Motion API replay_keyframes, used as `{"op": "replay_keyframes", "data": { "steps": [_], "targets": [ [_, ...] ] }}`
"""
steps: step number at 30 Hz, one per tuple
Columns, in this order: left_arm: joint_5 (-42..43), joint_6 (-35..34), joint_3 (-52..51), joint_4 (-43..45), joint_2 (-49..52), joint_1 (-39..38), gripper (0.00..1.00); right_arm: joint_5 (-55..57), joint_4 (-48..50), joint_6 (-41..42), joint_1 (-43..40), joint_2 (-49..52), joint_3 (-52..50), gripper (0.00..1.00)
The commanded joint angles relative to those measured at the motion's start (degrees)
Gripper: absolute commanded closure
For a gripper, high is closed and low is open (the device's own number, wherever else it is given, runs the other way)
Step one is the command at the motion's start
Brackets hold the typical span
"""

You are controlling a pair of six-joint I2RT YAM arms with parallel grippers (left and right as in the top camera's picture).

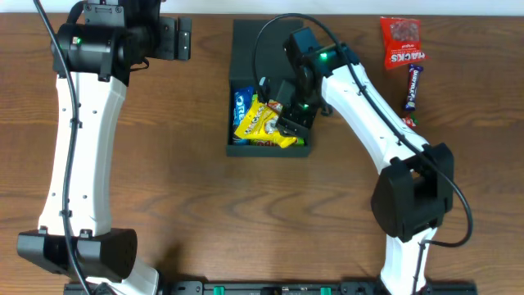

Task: Pack container
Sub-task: 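Carry the yellow bag left and lower it into the box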

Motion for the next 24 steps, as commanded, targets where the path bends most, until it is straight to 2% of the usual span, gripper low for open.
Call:
{"op": "replay_keyframes", "data": {
  "steps": [1, 2, 3, 4, 10, 24],
  "targets": [
    [-0.22, 0.42, 0.59, 0.31, -0.7, 0.24, 0.05, -0.33, 1.14, 2.86, 0.46, -3.23, 4.07, 0.27],
    [-0.22, 0.42, 0.59, 0.44, -0.7, 0.24, 0.05, -2.29, 1.79, 2.95, 0.42, -3.91, 4.46, 0.44],
    [-0.22, 0.42, 0.57, 0.52, -0.7, 0.24, 0.05, -5.05, 2.25, 2.93, 0.26, -4.24, 4.48, 0.82],
    [-0.22, 0.42, 0.57, 0.52, -0.7, 0.24, 0.05, -7.56, 1.79, 2.91, 0.0, -4.22, 4.42, 0.99],
    [-0.24, 0.42, 0.59, 0.5, -0.7, 0.24, 0.05, -11.02, -6.43, 1.38, -0.52, -0.52, 3.28, 0.99],
    [-0.26, 1.73, 0.59, 0.5, -0.72, 0.24, 0.05, -4.74, -6.99, 1.49, -0.55, 11.04, 3.04, 0.99]
  ]
}}
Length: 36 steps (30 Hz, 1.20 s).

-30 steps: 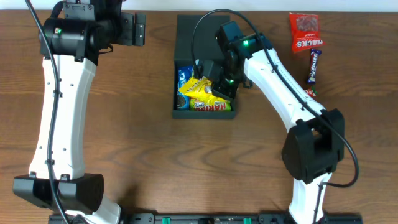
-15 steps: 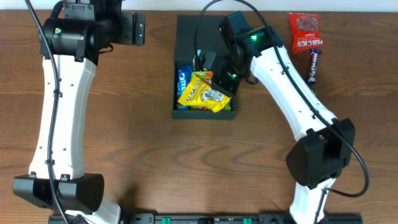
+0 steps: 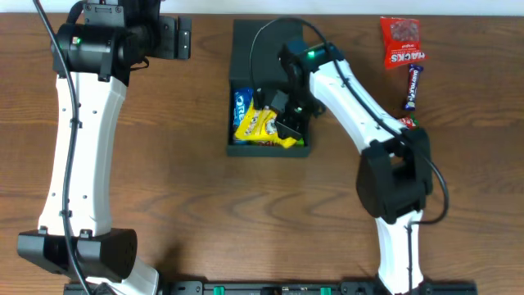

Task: Pack container
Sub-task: 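Carry the yellow bag left and lower it into the box, then release the yellow bag and withdraw the right gripper right, then grasp the red Hacks candy bag with the right gripper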

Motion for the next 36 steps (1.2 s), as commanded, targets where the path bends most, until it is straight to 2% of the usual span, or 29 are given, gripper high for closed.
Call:
{"op": "replay_keyframes", "data": {
  "steps": [1, 9, 17, 19, 21, 22, 23, 25, 27, 28, 30, 31, 36],
  "targets": [
    [-0.26, 1.31, 0.59, 0.09, -0.72, 0.24, 0.05, 3.43, 0.09, -0.26, -0.39, 1.99, -0.24, 0.99],
    [-0.24, 2.6, 0.59, 0.09, -0.7, 0.24, 0.05, 7.52, 1.11, 2.27, -0.87, 2.45, 0.31, 0.99],
    [-0.22, 2.58, 0.57, 0.42, -0.72, 0.24, 0.05, -1.57, 2.62, -0.59, -3.78, -9.55, 6.05, 0.99],
    [-0.22, 2.58, 0.59, 0.35, -0.7, 0.24, 0.05, -1.14, 6.05, 3.13, -6.95, -11.04, 6.08, 0.99],
    [-0.22, 2.58, 0.57, 0.24, -0.7, 0.24, 0.05, 0.61, 9.99, 10.67, -11.19, -11.26, 6.05, 0.98],
    [-0.2, 2.56, 0.59, 0.04, -0.72, 0.24, 0.05, 2.01, 11.85, 15.15, -13.42, -11.06, 5.97, 0.92],
    [-0.2, 2.56, 0.57, -0.07, -0.7, 0.24, 0.05, 4.02, 13.99, 20.59, -16.11, -10.78, 5.92, 0.79],
    [-0.2, 2.56, 0.57, -0.09, -0.7, 0.24, 0.05, 8.26, 18.34, 29.79, -20.7, -10.12, 5.42, 0.71],
    [-0.2, 2.56, 0.57, 0.07, -0.7, 0.24, 0.05, 12.35, 23.37, 36.3, -25.44, -9.27, 4.83, 0.41],
    [-0.2, 2.56, 0.57, 0.07, -0.7, 0.24, 0.05, 12.37, 26.14, 36.74, -27.61, -8.59, 4.83, 0.26],
    [-0.2, 2.56, 0.57, 0.02, -0.7, 0.24, 0.05, 12.41, 31.63, 34.99, -29.83, -6.84, 4.83, 0.06],
    [-0.2, 2.56, 0.57, 0.0, -0.7, 0.24, 0.05, 12.83, 34.95, 33.44, -30.36, -5.81, 4.81, 0.01],
    [-0.2, 2.56, 0.57, -0.26, -0.7, 0.24, 0.05, 20.68, 51.67, 32.44, -30.12, 1.86, 4.83, 0.01]
  ]
}}
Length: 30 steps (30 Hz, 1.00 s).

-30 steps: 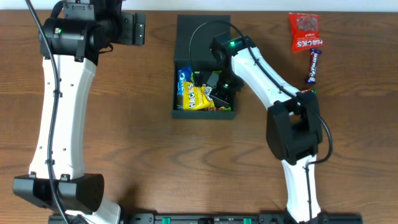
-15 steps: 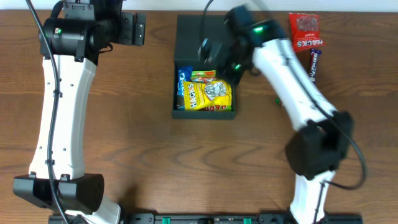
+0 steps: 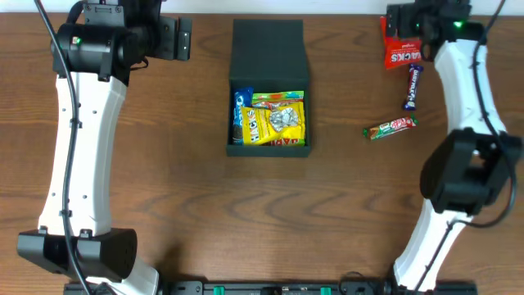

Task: Pack container
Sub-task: 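Grasp the red Hacks candy bag with the right gripper, then carry the red bag left into the box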

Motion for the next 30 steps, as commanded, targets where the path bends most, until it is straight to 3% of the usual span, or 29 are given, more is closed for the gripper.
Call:
{"op": "replay_keyframes", "data": {
  "steps": [1, 8, 14, 16, 22, 24, 26, 30],
  "targets": [
    [-0.2, 1.01, 0.57, -0.2, -0.7, 0.24, 0.05, 4.33, 4.31, 0.79, 0.87, 5.84, -0.31, 0.01],
    [-0.2, 1.01, 0.57, -0.33, -0.7, 0.24, 0.05, 5.79, 12.07, 5.57, -1.31, 15.91, -0.15, 0.01],
    [-0.2, 0.98, 0.57, -0.31, -0.7, 0.24, 0.05, 7.21, 11.3, 5.49, -2.6, 20.13, -0.02, 0.01],
    [-0.2, 0.98, 0.57, -0.31, -0.7, 0.24, 0.05, 7.76, 9.99, 5.46, -2.67, 20.52, -0.02, 0.07],
    [-0.17, 0.76, 0.57, -0.35, -0.7, 0.24, 0.05, 10.12, 3.19, 4.33, -2.64, 21.07, -0.02, 0.43],
    [-0.2, 0.79, 0.57, -0.52, -0.7, 0.24, 0.05, 10.12, 0.72, 3.93, -2.62, 21.07, -0.02, 0.64],
    [-0.2, 0.79, 0.57, -0.72, -0.7, 0.24, 0.05, 10.1, -2.08, 3.96, -2.58, 21.0, 0.0, 0.94],
    [-0.2, 0.79, 0.57, -0.76, -0.7, 0.24, 0.05, 10.1, -4.96, 3.91, -1.7, 19.89, 1.97, 0.99]
  ]
}}
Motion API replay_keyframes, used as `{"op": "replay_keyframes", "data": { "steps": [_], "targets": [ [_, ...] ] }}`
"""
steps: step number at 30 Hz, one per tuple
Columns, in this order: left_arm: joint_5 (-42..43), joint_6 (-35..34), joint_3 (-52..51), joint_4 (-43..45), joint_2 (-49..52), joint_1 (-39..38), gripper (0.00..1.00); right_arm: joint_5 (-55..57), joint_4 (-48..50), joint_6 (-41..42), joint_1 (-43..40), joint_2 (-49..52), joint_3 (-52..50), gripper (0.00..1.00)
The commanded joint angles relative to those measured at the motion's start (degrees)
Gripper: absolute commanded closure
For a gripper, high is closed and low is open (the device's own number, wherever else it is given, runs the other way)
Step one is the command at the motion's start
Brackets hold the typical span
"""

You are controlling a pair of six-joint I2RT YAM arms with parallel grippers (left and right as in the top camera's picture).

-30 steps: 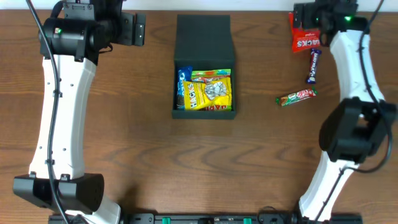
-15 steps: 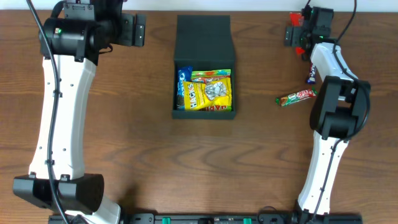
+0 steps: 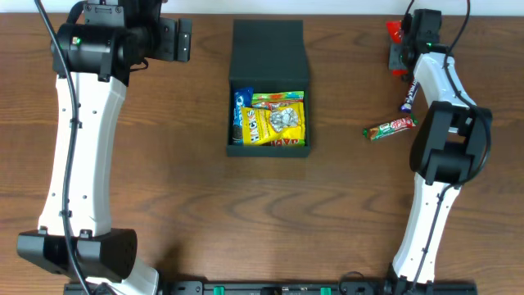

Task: Pack container
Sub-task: 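Carry the red bag left into the box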

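Note:
The black container [image 3: 268, 146] stands at the table's middle with its lid [image 3: 268, 41] folded open behind it. A yellow snack bag [image 3: 277, 121] and a blue cookie pack [image 3: 241, 111] lie inside. My right arm reaches to the far right corner, and its gripper [image 3: 400, 54] sits over the red candy bag [image 3: 395, 30], of which only a corner shows. The fingers are hidden under the wrist. A dark candy bar [image 3: 407, 97] and a green-red bar [image 3: 390, 127] lie on the table below it. My left gripper [image 3: 183, 38] hangs open at the far left, holding nothing.
The brown table's back edge [image 3: 344, 8] runs just behind the red bag and the lid. Both white arms rise from bases at the front edge. The right arm's links pass close to the two loose bars.
My right wrist has come down over the red bag, which showed almost whole before and is now mostly covered. The container, the bars and the left arm have not moved.
My right gripper was first down in the container at the yellow bag, and it was still there a moment later. Then the bag lay flat in the container, with the gripper at the far right beside the red bag. Now the gripper covers that bag.

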Motion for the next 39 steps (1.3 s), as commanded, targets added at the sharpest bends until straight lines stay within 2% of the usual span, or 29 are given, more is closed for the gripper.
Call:
{"op": "replay_keyframes", "data": {
  "steps": [1, 4, 8, 14, 18, 20, 23, 28, 39],
  "targets": [
    [-0.2, 0.79, 0.57, -0.11, -0.7, 0.24, 0.05, -0.2, -3.48, 0.39, 1.03, 1.05, 0.74, 0.99],
    [-0.2, 0.81, 0.57, -0.11, -0.7, 0.24, 0.05, -0.44, -7.06, -0.07, 2.75, -1.99, 5.81, 0.99],
    [-0.22, 0.81, 0.57, -0.02, -0.7, 0.24, 0.05, -1.84, -13.92, -5.97, 6.8, -7.96, 11.8, 0.99],
    [-0.24, 0.83, 0.57, 1.29, -0.7, 0.24, 0.05, -16.35, -25.14, -24.04, 17.68, -19.52, 13.11, 0.99],
    [-0.22, 1.05, 0.57, 3.23, -0.7, 0.24, 0.05, -25.62, -34.97, -38.56, 23.5, -19.78, 12.98, 0.99],
    [-0.24, 1.05, 0.57, 3.61, -0.7, 0.24, 0.05, -26.4, -39.21, -42.27, 25.49, -18.62, 12.94, 0.99],
    [-0.24, 1.05, 0.57, 3.65, -0.7, 0.24, 0.05, -26.84, -42.27, -43.54, 26.82, -16.57, 12.26, 0.99],
    [-0.22, 1.05, 0.57, 3.65, -0.7, 0.24, 0.05, -33.88, -43.19, -43.54, 27.3, -12.11, 11.98, 0.99],
    [-0.24, 1.05, 0.57, 3.61, -0.7, 0.24, 0.05, -33.77, -45.64, -43.52, 29.51, -6.78, 11.91, 0.99]
  ]
}}
